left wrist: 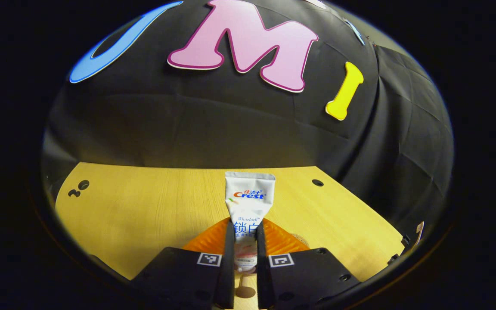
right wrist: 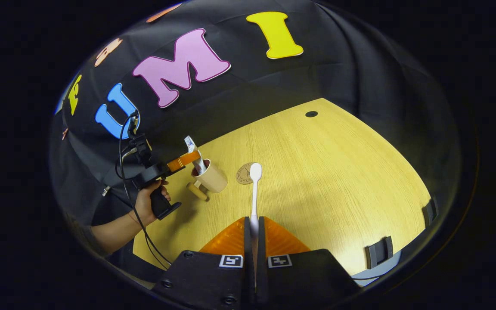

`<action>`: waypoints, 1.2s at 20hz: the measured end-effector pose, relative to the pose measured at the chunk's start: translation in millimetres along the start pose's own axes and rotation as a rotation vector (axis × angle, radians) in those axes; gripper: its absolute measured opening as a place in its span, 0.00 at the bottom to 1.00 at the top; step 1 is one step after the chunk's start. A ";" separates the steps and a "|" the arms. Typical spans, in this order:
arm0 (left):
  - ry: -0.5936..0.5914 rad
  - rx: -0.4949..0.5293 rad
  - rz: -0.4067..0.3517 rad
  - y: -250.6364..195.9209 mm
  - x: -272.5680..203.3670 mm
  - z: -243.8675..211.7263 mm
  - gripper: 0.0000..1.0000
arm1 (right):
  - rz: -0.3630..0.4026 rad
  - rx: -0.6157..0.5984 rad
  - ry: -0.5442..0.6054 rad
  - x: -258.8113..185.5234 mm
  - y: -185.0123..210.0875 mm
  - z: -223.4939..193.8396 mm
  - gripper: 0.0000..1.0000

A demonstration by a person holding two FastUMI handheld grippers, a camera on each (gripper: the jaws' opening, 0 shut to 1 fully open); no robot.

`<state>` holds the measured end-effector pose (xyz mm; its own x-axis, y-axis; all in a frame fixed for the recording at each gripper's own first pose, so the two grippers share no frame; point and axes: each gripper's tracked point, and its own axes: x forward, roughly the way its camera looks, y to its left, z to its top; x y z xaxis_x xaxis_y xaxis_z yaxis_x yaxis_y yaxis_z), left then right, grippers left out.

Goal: Put the toothbrush and toothpaste on the desktop into the cup, then pick up the cup and place it on the coaster on the desktop.

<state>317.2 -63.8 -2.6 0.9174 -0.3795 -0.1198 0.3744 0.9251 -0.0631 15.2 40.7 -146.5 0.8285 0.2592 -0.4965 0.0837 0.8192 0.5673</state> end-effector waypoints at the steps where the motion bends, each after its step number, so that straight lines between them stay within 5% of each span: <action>1: 0.011 0.003 -0.003 -1.3 -1.3 -3.7 0.26 | 0.001 0.000 -0.002 -0.2 -0.1 0.0 0.06; 2: 0.019 0.008 -0.010 -3.0 -1.2 -4.2 0.34 | -0.002 -0.001 -0.001 -1.2 -0.8 -1.5 0.06; 3: 0.027 0.015 -0.008 -2.6 -1.1 -5.3 0.30 | -0.002 -0.003 -0.002 -2.0 -0.5 -1.8 0.06; 5: 0.055 0.026 -0.007 -3.3 -1.3 -14.4 0.48 | 0.000 -0.001 -0.008 -5.4 0.4 -1.1 0.06; 6: 0.056 0.032 -0.004 -3.4 -4.5 -17.4 0.46 | 0.001 0.000 -0.011 -5.9 1.4 -0.5 0.06; 7: 0.054 0.036 -0.002 -4.8 -7.9 -18.3 0.59 | 0.002 0.001 -0.016 -7.0 2.3 0.0 0.06; 9: 0.054 0.038 -0.005 -6.4 -12.0 -15.0 0.55 | 0.011 0.009 -0.029 -9.9 5.5 2.1 0.06; 14: 0.049 0.082 0.028 -8.1 -43.5 -5.7 0.75 | 0.066 0.013 -0.066 -9.6 28.6 14.9 0.06; 20: 0.017 0.116 0.040 -16.7 -119.1 11.9 0.79 | 0.219 -0.011 -0.124 11.0 84.4 51.9 0.06; 24: 0.035 0.043 0.031 -29.5 -181.1 -2.4 0.79 | 0.318 -0.044 -0.153 41.8 123.6 85.5 0.06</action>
<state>139.7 -22.4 18.6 0.9237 -0.3498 -0.1559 0.3517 0.9360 -0.0166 107.5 109.0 -40.9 0.8827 0.4281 -0.1936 -0.2131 0.7320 0.6471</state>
